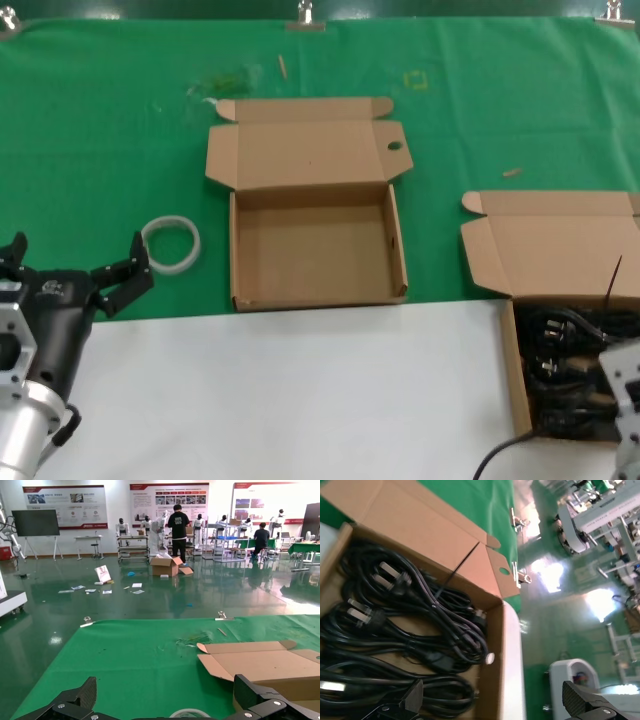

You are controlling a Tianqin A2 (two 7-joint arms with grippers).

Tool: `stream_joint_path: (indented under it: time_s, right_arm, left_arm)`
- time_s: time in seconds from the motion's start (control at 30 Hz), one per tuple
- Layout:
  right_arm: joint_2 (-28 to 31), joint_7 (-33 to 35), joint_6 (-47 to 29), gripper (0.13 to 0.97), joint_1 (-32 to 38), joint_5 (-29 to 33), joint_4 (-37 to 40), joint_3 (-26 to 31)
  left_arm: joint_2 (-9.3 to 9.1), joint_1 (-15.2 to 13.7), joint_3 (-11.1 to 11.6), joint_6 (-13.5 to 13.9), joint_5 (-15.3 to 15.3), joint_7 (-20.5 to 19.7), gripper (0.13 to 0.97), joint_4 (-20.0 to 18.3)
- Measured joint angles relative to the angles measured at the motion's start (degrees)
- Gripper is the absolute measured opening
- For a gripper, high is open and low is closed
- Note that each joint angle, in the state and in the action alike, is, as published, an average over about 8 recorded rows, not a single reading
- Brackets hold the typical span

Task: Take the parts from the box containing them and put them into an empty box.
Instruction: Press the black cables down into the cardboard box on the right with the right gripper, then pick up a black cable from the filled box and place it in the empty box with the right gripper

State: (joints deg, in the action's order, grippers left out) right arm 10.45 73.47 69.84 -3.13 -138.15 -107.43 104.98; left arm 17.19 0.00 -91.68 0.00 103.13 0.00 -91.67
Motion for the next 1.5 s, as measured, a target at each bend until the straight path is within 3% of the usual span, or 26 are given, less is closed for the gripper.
stream_joint_path:
  time_s: [0.3, 0.53, 0.9, 1.5]
  right_arm:
    - [-0.01, 19.59, 1.5, 0.966, 8.88, -4.14, 5.18, -2.27]
    - [-0.02, 27.09, -4.13, 0.966, 14.24, -7.85, 12.1, -4.4]
    - [-0.03, 30.42, -11.62, 0.966, 18.32, -12.41, 20.73, -6.7]
    - [-0.03, 30.32, -15.38, 0.95, 18.74, -12.48, 24.67, -8.21]
  left_arm:
    - [0.0, 0.0, 0.0, 0.0, 0.0, 0.0, 0.966, 0.0]
    - [0.0, 0.0, 0.0, 0.0, 0.0, 0.0, 0.966, 0.0]
    - [0.0, 0.0, 0.0, 0.0, 0.0, 0.0, 0.966, 0.0]
    - [0.0, 0.0, 0.0, 0.0, 0.0, 0.0, 0.966, 0.0]
